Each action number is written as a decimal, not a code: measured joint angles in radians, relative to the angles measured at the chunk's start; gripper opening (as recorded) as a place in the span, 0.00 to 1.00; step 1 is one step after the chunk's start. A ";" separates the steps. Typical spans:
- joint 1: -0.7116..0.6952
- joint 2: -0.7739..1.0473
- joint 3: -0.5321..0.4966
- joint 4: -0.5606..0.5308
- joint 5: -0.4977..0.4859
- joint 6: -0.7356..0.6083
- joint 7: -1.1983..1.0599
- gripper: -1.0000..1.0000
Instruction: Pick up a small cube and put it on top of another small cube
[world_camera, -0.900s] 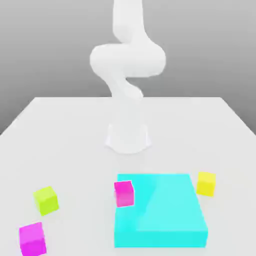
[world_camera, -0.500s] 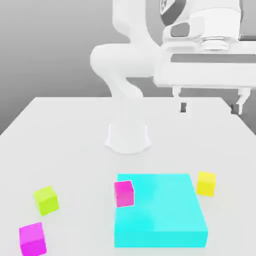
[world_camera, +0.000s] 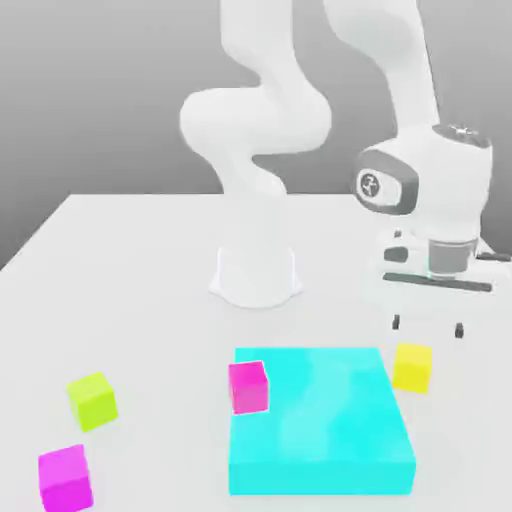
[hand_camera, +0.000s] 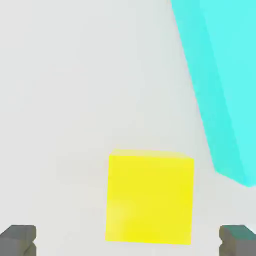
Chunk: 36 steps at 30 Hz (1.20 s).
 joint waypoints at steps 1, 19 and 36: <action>0.009 0.016 -0.016 0.004 -0.031 0.010 0.024 0.50; 0.343 0.233 -0.452 0.059 -0.447 0.159 0.332 0.00; 0.088 0.012 -0.087 0.003 -0.004 0.013 0.006 0.00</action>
